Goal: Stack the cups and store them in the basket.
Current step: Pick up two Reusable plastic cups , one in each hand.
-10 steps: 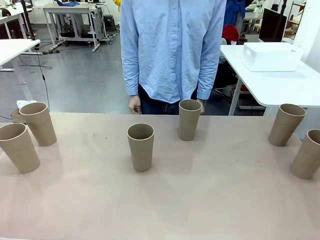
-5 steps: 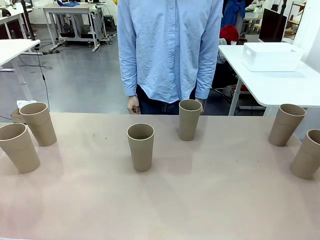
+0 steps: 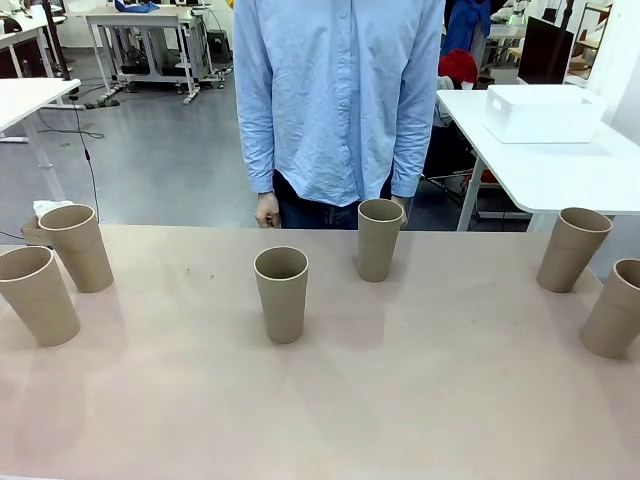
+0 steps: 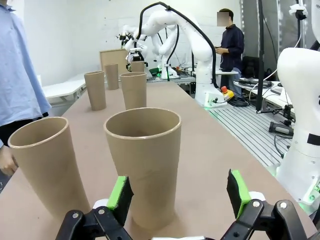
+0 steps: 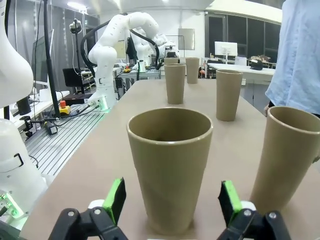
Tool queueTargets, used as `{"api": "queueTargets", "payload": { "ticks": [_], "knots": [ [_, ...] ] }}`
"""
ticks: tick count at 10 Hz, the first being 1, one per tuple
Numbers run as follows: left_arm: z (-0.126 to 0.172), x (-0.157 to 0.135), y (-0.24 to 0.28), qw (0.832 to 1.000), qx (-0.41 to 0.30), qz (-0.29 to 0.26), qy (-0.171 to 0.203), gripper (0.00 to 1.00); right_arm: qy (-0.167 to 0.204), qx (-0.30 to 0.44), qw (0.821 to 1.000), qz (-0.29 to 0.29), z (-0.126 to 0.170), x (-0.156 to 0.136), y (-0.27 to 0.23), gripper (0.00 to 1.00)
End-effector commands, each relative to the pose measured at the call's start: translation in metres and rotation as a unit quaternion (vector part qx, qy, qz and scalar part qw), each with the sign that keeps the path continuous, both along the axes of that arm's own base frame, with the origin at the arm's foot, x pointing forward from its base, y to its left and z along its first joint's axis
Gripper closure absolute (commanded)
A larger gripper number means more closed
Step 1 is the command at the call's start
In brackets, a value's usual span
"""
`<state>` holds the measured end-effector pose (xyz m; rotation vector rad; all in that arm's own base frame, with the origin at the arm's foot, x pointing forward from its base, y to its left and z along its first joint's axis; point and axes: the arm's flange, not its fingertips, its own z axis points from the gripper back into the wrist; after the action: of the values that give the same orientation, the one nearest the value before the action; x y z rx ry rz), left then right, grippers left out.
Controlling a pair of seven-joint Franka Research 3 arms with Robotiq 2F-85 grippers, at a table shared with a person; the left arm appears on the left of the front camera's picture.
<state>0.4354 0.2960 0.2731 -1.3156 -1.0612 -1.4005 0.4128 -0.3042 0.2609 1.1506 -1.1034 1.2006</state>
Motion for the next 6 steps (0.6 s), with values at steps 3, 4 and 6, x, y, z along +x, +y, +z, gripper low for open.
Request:
{"api": "queueTargets", "payload": {
  "ticks": [3,4,6],
  "knots": [
    [-0.002,0.003,-0.024,1.0,-0.005,-0.002,-0.005,0.0,-0.012,-0.017,0.999,0.026,-0.006,0.003,-0.001,0.0],
    [0.002,0.009,-0.027,1.0,-0.014,0.022,0.017,0.0,0.0,0.001,1.0,0.011,-0.003,0.004,0.005,0.0],
    [-0.006,0.007,-0.019,1.0,-0.005,-0.012,0.004,0.0,0.0,0.001,1.0,0.011,-0.003,0.004,0.005,0.0]
  ]
}}
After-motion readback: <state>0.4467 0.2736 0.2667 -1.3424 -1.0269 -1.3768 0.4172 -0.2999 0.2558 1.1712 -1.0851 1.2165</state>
